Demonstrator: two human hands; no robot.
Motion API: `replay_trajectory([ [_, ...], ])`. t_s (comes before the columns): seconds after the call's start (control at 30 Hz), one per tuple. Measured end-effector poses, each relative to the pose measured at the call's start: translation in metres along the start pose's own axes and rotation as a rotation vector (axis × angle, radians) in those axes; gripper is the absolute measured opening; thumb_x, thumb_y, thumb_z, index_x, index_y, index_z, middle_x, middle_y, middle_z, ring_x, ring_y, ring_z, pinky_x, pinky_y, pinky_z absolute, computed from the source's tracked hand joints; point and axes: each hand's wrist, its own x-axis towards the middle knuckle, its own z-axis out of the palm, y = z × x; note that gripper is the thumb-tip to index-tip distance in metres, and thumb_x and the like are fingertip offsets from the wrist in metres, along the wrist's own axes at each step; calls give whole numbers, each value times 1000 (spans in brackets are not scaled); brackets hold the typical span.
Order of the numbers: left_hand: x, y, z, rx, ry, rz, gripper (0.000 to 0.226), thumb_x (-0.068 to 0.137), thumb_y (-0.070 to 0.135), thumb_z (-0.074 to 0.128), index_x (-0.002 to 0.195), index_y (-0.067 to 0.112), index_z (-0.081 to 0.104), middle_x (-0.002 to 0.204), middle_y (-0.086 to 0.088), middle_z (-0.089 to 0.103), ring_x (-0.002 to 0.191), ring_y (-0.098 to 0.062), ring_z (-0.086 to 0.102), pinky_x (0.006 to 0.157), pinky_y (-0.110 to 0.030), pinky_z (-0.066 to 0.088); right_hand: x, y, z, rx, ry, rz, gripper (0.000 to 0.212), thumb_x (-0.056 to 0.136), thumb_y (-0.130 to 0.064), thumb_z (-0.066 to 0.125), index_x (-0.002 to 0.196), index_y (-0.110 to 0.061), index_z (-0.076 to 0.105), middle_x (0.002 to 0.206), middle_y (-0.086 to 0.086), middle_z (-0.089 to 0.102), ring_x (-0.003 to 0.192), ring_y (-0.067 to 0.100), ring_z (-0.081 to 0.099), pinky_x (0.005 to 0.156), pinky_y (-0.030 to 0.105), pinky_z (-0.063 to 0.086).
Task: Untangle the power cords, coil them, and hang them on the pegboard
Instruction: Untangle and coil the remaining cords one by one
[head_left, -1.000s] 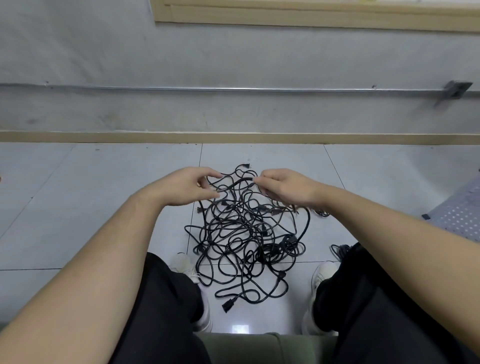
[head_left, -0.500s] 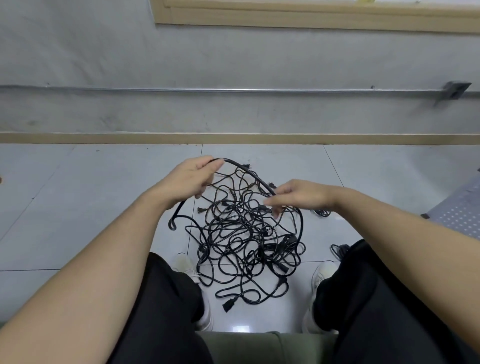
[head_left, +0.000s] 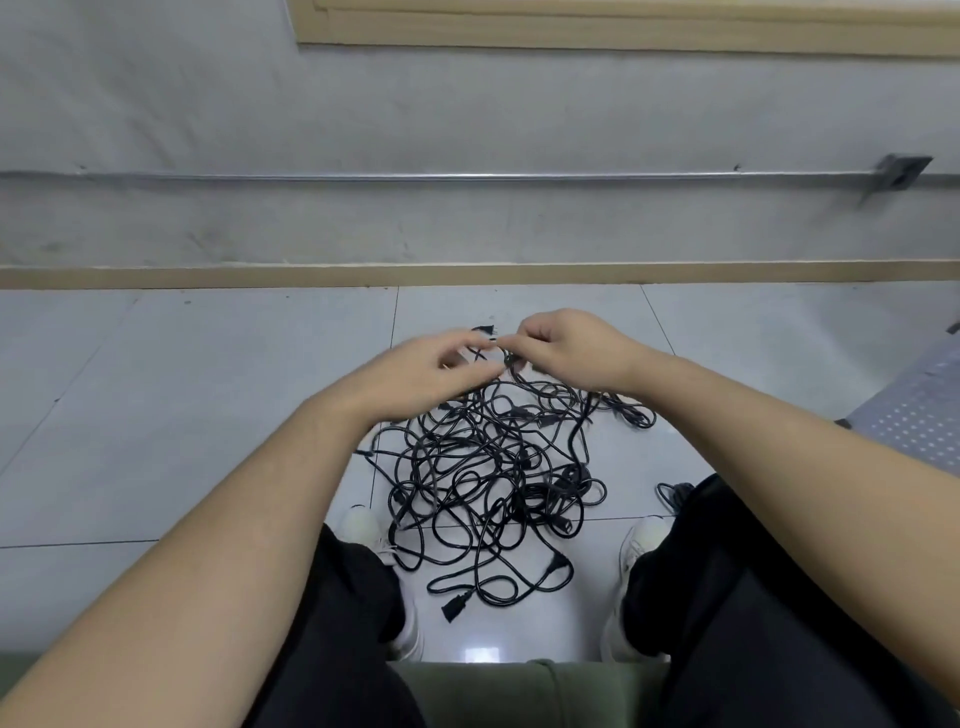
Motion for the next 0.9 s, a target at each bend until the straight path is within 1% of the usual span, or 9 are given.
replay_trajectory([
  [0.1, 8, 11, 15, 231, -83, 79, 41, 102, 56, 47, 80, 26, 63, 68, 6, 58, 58, -4, 50, 64, -32, 42, 4, -8, -1, 28, 16, -22, 39, 103, -39, 55, 69, -22, 56, 55, -7, 49, 46, -1, 45, 50, 15, 35],
  [0.2, 7, 8, 7, 57, 41, 125, 47, 105, 52, 46, 67, 24, 48, 61, 11, 42, 55, -8, 37, 57, -31, 33, -5, 1, -6, 394, -41, 58, 43, 99, -51, 57, 73, -17, 56, 50, -10, 46, 52, 13, 44, 54, 20, 39],
  [0.3, 3, 3, -2, -90, 199, 85, 44, 105, 50, 44, 72, 21, 47, 59, 16, 39, 53, -5, 34, 53, -23, 28, -17, 18, -4, 496, -218, 71, 46, 93, -56, 60, 73, -15, 58, 64, 4, 64, 70, 18, 57, 74, 25, 48],
  [0.43, 3, -4, -10, -317, 374, 14, 46, 104, 53, 47, 67, 25, 46, 55, 13, 41, 52, -9, 33, 55, -31, 27, -21, 43, 12, 328, -400, 149, 58, 83, -62, 68, 94, -6, 61, 94, 7, 76, 93, 16, 63, 104, 51, 45],
  [0.53, -1, -3, -22, -549, 583, -2, 43, 108, 43, 45, 71, 23, 50, 54, 9, 43, 50, -10, 35, 53, -29, 30, -25, 52, 18, 64, -452, 177, 53, 98, -61, 51, 79, -13, 62, 74, -3, 68, 76, 10, 62, 88, 32, 47],
  [0.6, -6, -3, -31, -571, 641, 35, 29, 109, 37, 45, 87, 23, 58, 58, 4, 51, 51, -12, 41, 52, -27, 34, -25, 50, 14, 31, -330, 191, 51, 107, -50, 37, 76, -14, 57, 67, -2, 55, 65, 15, 50, 70, 30, 40],
  [0.73, -13, -13, -35, -591, 555, 9, 17, 107, 43, 45, 122, 39, 53, 92, -3, 69, 64, -17, 59, 59, -29, 49, -17, 44, 0, -29, -100, 171, 42, 108, -44, 39, 92, -11, 60, 78, 1, 58, 77, 22, 53, 67, 30, 39],
  [0.83, -10, -16, -28, -417, 506, 66, 30, 91, 57, 52, 120, 51, 53, 121, 1, 65, 93, -15, 67, 83, -37, 55, -19, 41, -1, -67, -105, 164, 32, 104, -37, 52, 77, -21, 53, 70, -2, 55, 66, 16, 49, 58, 25, 37],
  [0.9, -5, -13, -21, -341, 377, 88, 35, 83, 70, 54, 116, 60, 53, 126, 5, 64, 103, -12, 68, 91, -38, 53, -20, 35, 1, -68, -95, 149, 34, 101, -33, 58, 71, -21, 48, 65, -3, 50, 61, 15, 44, 51, 22, 32],
])
